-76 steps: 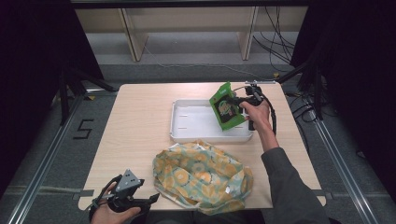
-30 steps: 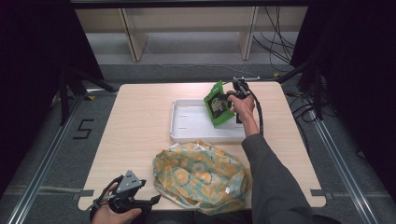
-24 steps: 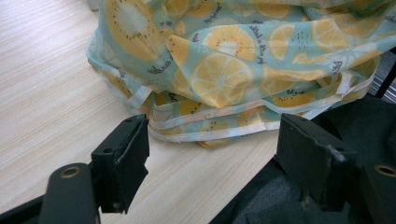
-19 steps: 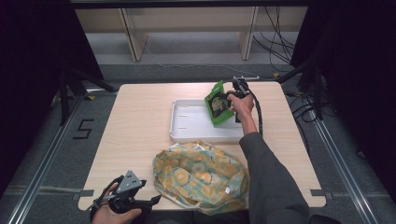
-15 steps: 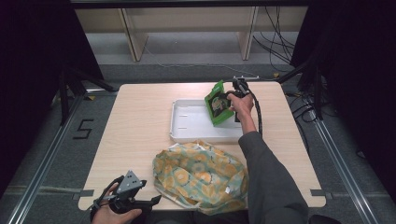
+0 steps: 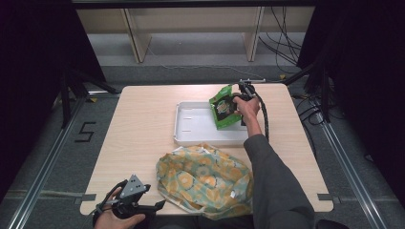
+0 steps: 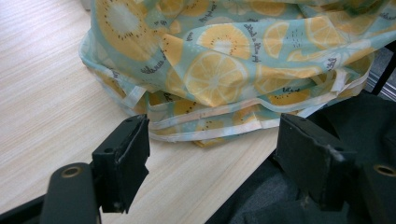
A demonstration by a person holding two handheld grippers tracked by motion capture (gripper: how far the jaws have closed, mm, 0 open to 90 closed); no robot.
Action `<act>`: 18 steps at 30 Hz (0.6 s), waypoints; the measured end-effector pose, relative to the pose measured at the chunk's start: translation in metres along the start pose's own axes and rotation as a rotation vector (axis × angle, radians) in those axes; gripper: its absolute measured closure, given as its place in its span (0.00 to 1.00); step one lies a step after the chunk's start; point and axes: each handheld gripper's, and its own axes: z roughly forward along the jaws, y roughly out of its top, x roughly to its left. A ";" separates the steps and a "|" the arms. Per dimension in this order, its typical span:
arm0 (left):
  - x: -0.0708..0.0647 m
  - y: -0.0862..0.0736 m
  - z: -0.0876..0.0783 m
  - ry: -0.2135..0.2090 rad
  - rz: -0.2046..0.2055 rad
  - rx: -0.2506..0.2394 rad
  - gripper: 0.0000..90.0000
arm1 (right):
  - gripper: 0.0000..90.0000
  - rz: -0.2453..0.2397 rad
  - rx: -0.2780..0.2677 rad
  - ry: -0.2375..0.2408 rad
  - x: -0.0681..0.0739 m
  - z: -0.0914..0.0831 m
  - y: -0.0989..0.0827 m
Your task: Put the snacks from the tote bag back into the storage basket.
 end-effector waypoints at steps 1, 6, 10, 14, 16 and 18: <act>0.000 0.000 0.000 0.002 0.007 0.000 0.28 | 0.74 -0.014 0.007 -0.002 -0.002 0.000 0.000; 0.000 0.000 0.001 -0.003 -0.007 -0.011 0.29 | 0.73 0.023 0.015 -0.007 -0.004 0.002 -0.003; 0.000 0.000 0.001 0.006 0.012 -0.007 0.29 | 0.72 0.071 0.016 -0.047 -0.006 0.002 -0.006; -0.001 0.000 0.002 0.005 -0.005 -0.011 0.29 | 0.73 0.073 0.018 -0.036 -0.009 0.002 -0.008; -0.002 0.000 0.002 0.004 -0.009 -0.013 0.29 | 0.73 0.168 0.018 -0.019 -0.003 0.002 -0.009; 0.000 0.000 0.000 -0.003 0.018 -0.002 0.29 | 0.73 0.130 0.024 -0.017 -0.005 0.000 -0.008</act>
